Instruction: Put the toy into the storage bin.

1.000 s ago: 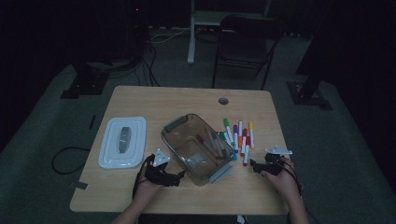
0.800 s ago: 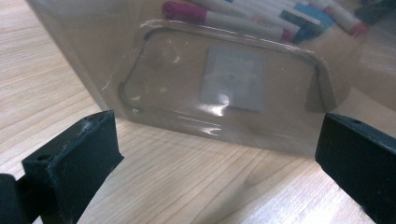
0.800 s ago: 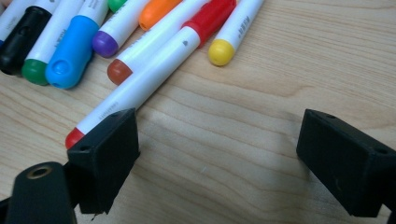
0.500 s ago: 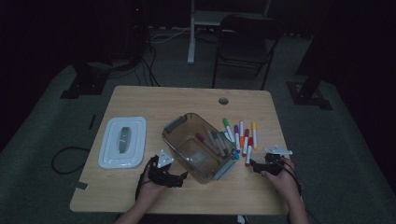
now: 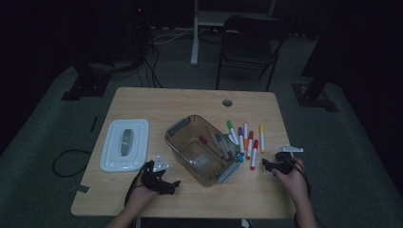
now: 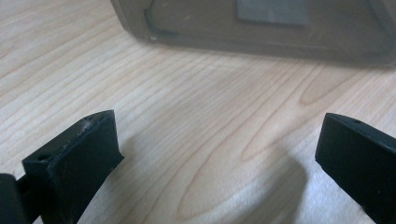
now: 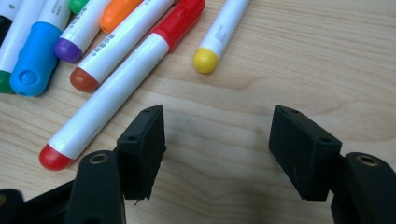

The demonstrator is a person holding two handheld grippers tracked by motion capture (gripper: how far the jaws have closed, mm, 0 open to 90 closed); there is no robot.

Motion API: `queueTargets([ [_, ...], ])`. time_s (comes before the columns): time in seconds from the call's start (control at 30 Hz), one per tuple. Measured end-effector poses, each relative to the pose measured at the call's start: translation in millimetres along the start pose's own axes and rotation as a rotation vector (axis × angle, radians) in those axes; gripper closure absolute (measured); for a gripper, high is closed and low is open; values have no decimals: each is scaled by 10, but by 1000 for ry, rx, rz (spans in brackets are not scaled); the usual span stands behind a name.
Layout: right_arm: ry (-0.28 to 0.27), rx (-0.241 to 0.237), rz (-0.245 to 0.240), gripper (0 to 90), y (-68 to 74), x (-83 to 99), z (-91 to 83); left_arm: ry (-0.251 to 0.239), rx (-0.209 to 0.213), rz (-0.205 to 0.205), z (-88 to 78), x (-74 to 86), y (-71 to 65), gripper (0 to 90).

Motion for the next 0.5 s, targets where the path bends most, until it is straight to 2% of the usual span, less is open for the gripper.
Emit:
queueTargets([
  [0.07, 1, -3, 3, 385, -12, -26, -1, 8, -4, 6, -10, 25, 10, 6],
  [0.1, -19, -7, 20, 403, -39, -102, -5, 8, -1, 7, -19, 36, 15, 6],
  [0.2, -40, 13, 25, 405, -81, -253, 5, 7, -4, 16, -30, 58, 19, 6],
  [0.23, -40, 13, 25, 405, -81, -253, 5, 7, -4, 16, -30, 58, 19, 6],
  [0.3, -74, 15, 46, 411, -110, -388, 17, 12, -21, 50, -24, 72, 12, 6],
  [0.37, -99, 16, 81, 440, -146, -505, 48, 7, -33, 56, -14, 74, 5, 6],
  [0.4, -102, 22, 96, 448, -170, -567, 83, 10, -36, 55, -13, 71, 8, 6],
  [0.43, -101, 35, 99, 509, -194, -610, 116, 10, -38, 54, -10, 67, 9, 6],
  [0.5, -75, 44, 123, 517, -235, -665, 182, 8, -39, 52, -6, 62, 10, 6],
])
Point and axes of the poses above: each handheld gripper's, and its own axes: z roughly forward along the jaws, x roughly out of its underside, y roughly to its left, the point moved 5 cm from there along z, roughly forward along the jaws, and after that the axes turned 6 degrees about y, right-handed, at the moved point
